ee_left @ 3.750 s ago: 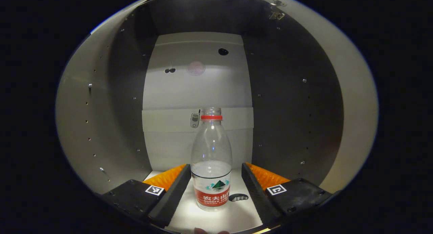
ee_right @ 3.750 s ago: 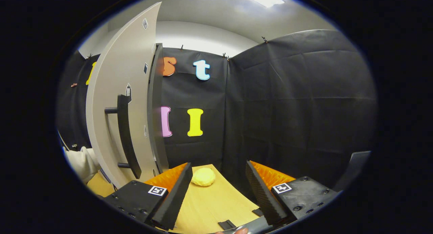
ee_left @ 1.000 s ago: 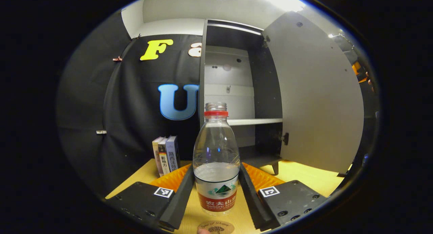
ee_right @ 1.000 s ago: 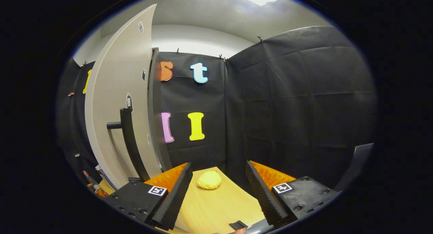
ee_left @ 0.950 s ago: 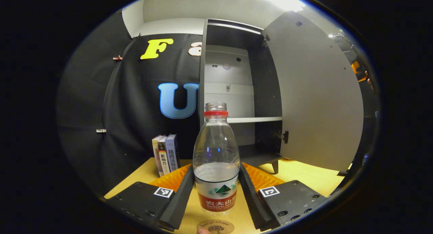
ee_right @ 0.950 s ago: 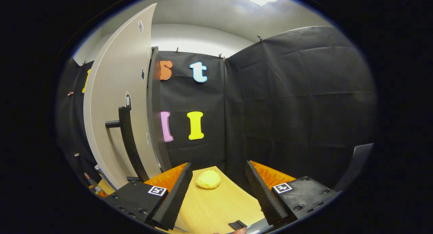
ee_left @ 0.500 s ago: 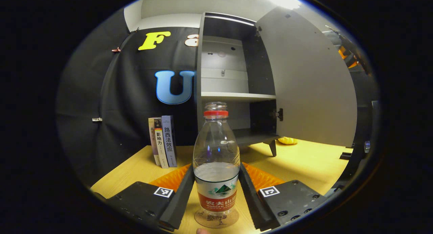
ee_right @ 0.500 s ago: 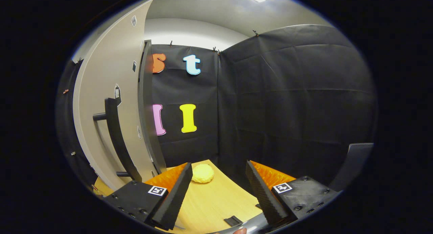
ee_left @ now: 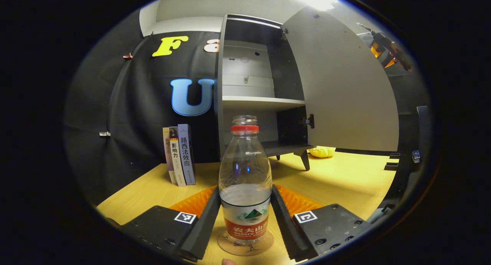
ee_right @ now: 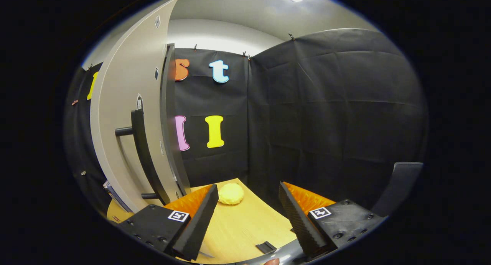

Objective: Open the cabinet door with the right hand, grasp the bottle in the cabinet with the left hand and place it on the coaster, then close the cabinet door with the right hand.

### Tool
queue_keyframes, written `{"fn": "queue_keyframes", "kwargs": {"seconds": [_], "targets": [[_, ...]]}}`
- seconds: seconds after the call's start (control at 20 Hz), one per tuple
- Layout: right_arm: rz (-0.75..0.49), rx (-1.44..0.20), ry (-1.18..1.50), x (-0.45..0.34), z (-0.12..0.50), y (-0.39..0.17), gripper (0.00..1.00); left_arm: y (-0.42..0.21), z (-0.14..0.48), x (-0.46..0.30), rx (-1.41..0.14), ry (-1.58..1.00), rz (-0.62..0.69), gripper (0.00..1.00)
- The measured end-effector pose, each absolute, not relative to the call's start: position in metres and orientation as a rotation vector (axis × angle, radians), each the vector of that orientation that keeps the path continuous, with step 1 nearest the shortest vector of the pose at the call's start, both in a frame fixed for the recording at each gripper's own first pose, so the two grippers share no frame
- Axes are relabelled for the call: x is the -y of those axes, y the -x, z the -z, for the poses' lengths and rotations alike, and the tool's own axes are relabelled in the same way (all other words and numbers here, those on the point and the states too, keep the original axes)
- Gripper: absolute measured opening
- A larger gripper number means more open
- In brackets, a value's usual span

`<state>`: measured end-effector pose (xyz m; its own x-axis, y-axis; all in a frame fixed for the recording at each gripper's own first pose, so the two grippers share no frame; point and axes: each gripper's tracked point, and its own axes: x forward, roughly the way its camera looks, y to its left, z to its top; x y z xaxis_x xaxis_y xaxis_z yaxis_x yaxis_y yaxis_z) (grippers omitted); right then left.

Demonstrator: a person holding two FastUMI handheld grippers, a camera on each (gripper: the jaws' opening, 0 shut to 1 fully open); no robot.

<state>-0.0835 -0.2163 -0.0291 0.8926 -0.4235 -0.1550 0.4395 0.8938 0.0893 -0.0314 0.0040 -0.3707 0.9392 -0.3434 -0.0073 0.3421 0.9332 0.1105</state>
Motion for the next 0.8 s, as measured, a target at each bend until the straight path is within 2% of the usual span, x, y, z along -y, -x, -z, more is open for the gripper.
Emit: {"fn": "queue_keyframes", "kwargs": {"seconds": [0.25, 0.5, 0.8], "targets": [[0.450, -0.142, -0.130, 0.215, 0.032, 0.083, 0.98, 0.030, 0.370, -0.007, -0.003, -0.088, 0.336, 0.81], [0.439, -0.149, -0.142, 0.214, 0.036, 0.078, 0.98, 0.033, 0.372, -0.004, -0.028, -0.101, 0.329, 0.92], [0.417, -0.137, -0.130, 0.215, 0.037, 0.072, 0.98, 0.058, 0.352, -0.017, -0.088, -0.063, 0.247, 0.93]]}}
